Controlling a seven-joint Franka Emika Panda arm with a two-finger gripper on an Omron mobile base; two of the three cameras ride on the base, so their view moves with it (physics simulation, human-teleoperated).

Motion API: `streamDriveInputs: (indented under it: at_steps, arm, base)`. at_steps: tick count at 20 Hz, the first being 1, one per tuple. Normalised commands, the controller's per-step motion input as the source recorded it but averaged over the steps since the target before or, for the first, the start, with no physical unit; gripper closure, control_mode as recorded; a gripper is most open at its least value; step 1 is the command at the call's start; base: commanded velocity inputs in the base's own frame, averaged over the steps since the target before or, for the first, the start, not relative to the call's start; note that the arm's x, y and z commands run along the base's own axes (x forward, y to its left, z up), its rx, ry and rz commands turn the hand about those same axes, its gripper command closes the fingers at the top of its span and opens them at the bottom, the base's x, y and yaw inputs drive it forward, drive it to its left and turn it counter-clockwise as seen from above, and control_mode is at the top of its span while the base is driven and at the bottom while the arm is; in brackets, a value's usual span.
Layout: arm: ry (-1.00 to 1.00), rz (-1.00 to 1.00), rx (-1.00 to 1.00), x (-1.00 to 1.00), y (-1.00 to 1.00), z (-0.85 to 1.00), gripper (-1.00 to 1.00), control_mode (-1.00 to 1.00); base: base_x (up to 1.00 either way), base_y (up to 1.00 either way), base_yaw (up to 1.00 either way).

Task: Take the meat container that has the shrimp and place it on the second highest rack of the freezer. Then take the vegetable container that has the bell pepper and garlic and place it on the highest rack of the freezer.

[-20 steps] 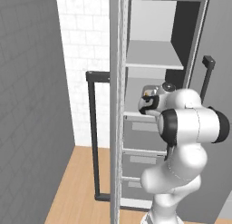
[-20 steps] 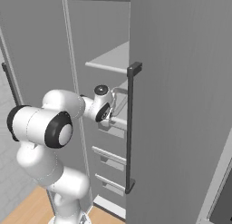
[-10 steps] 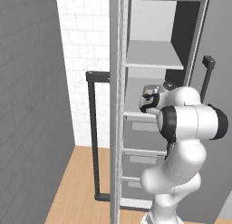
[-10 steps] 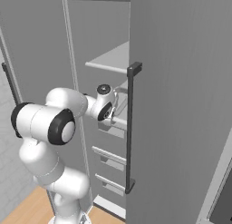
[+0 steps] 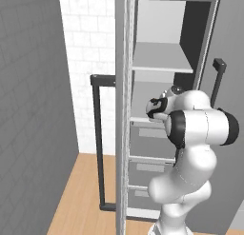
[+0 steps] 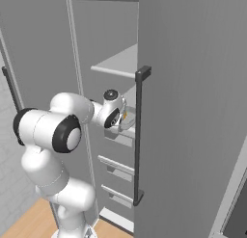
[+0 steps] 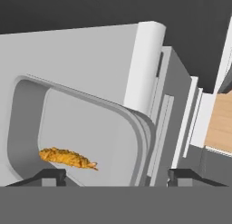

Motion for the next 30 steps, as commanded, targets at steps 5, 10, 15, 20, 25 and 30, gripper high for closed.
streamDriveInputs:
  at_steps: [5,10,15,20,25,30]
  arm:
    - [0.00,0.00,0.00,0.07,0.00,0.00,-1.00,-1.00]
    - [0.00,0.00,0.00,0.17,0.00,-0.01,-1.00,-1.00]
    - [-0.02,0.00,0.00,0.19,0.00,-0.21,-1.00,-1.00]
    - [-0.10,0.00,0.00,0.31,0.00,-0.01,-1.00,-1.00]
    - [-0.11,0.00,0.00,0.33,0.00,0.04,-1.00,-1.00]
    - [-0.05,0.00,0.00,0.03,-0.13,-0.01,-1.00,-1.00]
  base:
    - [0.00,0.00,0.00]
    - [0.00,0.00,0.00]
    - [0.00,0.00,0.00]
    - [0.00,0.00,0.00]
    - [0.00,0.00,0.00]
    - [0.00,0.00,0.00]
